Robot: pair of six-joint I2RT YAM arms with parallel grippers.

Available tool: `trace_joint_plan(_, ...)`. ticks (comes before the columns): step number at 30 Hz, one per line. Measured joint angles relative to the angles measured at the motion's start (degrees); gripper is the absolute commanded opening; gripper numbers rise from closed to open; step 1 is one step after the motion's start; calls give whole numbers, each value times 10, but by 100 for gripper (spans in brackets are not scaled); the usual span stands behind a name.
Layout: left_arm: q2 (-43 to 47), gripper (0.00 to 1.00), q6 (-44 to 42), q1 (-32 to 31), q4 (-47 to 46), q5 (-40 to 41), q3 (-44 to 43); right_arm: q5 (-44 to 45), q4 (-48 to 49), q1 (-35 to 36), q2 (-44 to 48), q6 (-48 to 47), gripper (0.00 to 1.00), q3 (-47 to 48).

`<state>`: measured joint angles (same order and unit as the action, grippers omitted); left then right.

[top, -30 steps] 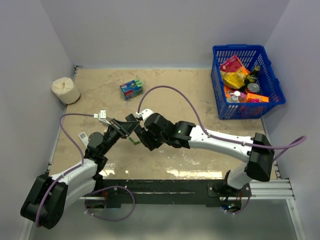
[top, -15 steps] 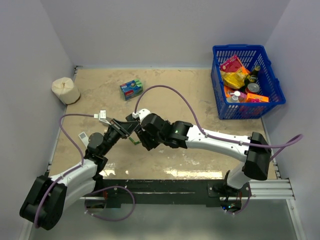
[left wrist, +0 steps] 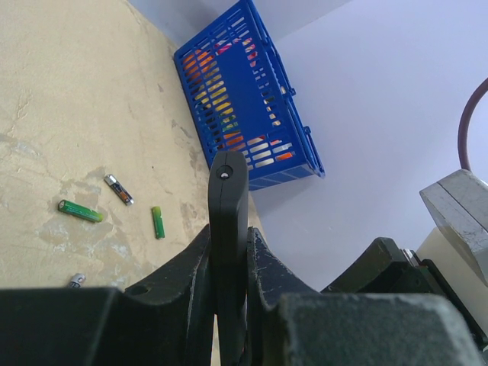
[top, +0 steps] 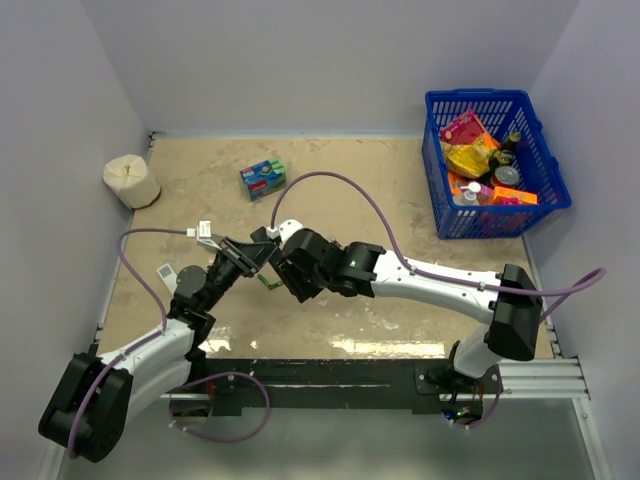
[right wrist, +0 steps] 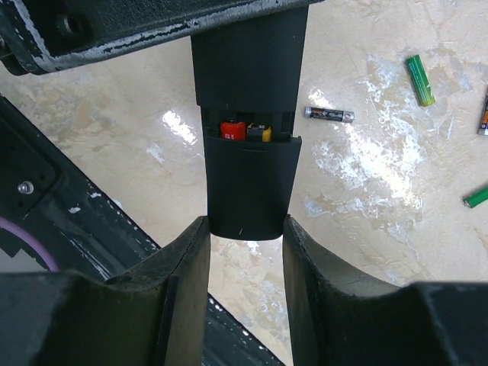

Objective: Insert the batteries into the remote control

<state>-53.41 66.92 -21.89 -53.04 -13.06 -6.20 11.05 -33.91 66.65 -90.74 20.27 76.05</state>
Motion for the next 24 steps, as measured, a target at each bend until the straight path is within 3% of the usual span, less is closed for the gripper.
trace_joint_plan(24,19,0,0,-8,56,20,-9,0,-26,2,-25,-15,18,30)
